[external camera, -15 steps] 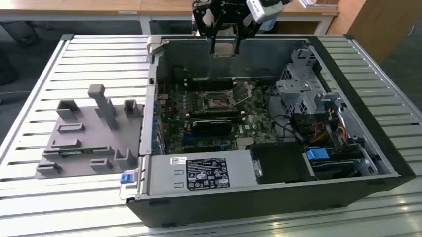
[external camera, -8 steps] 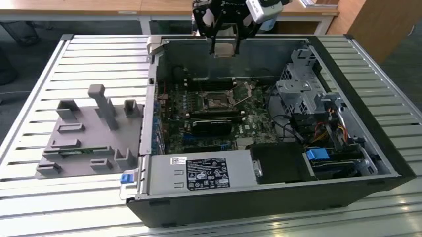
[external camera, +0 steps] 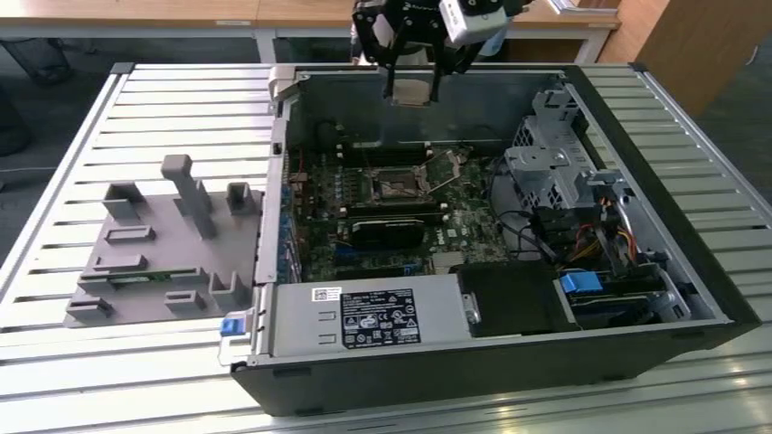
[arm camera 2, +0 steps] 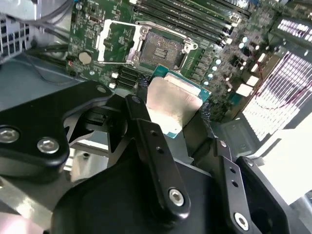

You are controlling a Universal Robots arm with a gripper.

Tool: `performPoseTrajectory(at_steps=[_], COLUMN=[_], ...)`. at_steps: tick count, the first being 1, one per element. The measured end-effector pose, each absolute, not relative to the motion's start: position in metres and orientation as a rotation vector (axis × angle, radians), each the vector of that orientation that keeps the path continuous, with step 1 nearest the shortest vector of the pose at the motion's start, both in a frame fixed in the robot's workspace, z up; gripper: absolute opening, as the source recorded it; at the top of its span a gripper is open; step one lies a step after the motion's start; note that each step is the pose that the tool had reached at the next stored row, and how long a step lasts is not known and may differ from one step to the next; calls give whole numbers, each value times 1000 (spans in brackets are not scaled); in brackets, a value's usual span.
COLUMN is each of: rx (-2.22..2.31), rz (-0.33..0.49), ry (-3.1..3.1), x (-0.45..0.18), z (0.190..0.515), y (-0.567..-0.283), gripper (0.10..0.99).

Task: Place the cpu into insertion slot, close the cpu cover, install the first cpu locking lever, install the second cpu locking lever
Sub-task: 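Place the cpu into insertion slot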

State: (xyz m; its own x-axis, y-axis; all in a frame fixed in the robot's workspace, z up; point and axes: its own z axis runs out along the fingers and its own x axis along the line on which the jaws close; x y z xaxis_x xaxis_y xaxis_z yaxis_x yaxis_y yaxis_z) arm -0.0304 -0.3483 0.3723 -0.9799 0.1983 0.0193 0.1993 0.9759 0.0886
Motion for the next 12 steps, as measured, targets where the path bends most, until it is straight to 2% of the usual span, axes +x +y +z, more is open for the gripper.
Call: performPoseTrajectory(at_steps=[12], rx=[-646], rz=[-142], ry=[-3071], x=[-30], z=[371], y=[-348], gripper=[541])
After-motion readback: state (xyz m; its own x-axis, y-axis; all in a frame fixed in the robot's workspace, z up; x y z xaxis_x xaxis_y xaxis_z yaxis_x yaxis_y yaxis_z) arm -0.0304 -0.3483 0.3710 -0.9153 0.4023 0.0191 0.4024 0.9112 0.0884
